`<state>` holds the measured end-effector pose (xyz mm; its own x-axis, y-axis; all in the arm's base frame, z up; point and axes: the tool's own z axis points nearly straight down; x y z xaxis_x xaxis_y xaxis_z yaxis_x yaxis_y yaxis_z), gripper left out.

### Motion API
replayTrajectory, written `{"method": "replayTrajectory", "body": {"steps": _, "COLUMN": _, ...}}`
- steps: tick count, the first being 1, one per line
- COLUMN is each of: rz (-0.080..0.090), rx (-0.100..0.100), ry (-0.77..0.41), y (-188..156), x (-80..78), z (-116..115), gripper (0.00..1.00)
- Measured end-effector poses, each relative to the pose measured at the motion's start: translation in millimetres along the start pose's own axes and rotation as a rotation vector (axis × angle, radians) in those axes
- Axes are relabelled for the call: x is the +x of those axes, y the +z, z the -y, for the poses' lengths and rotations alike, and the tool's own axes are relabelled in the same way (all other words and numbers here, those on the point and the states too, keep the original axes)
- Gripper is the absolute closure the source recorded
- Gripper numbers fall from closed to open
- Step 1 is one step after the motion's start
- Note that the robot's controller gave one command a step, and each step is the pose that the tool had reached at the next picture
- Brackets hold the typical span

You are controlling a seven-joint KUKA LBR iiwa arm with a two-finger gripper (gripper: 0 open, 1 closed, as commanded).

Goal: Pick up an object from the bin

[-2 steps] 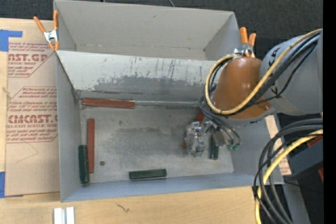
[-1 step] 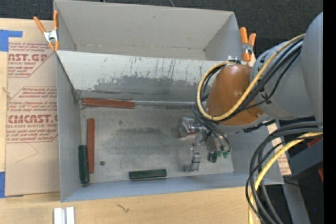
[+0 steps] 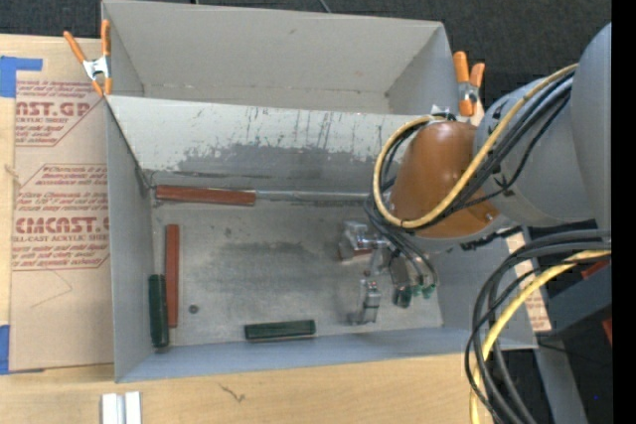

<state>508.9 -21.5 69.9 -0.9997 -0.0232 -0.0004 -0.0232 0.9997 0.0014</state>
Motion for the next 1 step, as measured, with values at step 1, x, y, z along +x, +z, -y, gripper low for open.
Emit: {"method": "replayTrajectory", "body": {"steps": 1, "rz": -0.001, "rx": 0.000, "ry": -0.049, "y": -33.2, "x": -58.5, "z": 41.8, "gripper": 0.00}}
